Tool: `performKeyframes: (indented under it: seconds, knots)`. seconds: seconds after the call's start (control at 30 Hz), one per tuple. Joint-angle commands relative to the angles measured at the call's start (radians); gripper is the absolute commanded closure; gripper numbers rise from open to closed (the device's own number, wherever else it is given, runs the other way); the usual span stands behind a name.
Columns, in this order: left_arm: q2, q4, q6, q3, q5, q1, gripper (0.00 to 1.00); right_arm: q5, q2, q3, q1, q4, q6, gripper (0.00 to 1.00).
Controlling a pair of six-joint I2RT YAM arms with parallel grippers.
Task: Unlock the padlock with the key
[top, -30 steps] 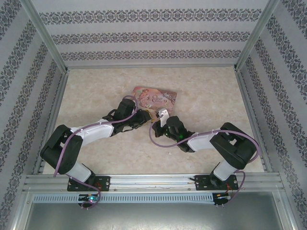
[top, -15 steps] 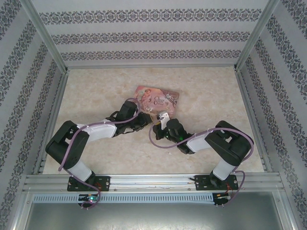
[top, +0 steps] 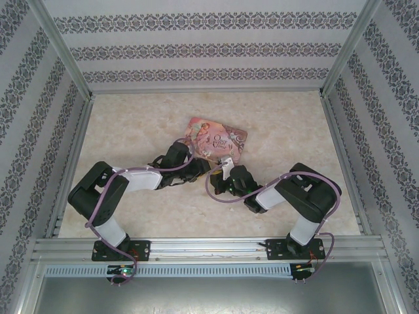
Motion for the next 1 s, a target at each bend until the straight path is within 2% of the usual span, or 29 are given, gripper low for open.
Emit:
performKeyframes:
  seconds: [0.0,0.17,0.4,0.67,0.97]
  knots:
    - [-0.049,0.027,-0.004,-0.007,0.05,-0.002,0.58,-0.046,0.017,-0.014,-0.003,0.05,0.026,1.0]
    - [-0.153,-0.047,0.043,-0.032,0.041,0.027,0.53,-0.071,0.017,-0.014,-0.013,0.048,0.047,1.0]
    - [-0.336,-0.133,0.068,-0.114,-0.036,0.085,0.49,-0.123,0.001,0.01,-0.019,0.014,0.081,1.0]
    - [-0.474,0.031,-0.007,-0.289,-0.117,0.111,0.46,-0.148,-0.034,0.025,-0.025,-0.024,0.235,1.0]
    - [-0.428,0.288,-0.138,-0.403,-0.107,0.111,0.46,-0.177,-0.052,0.023,-0.029,-0.027,0.422,1.0]
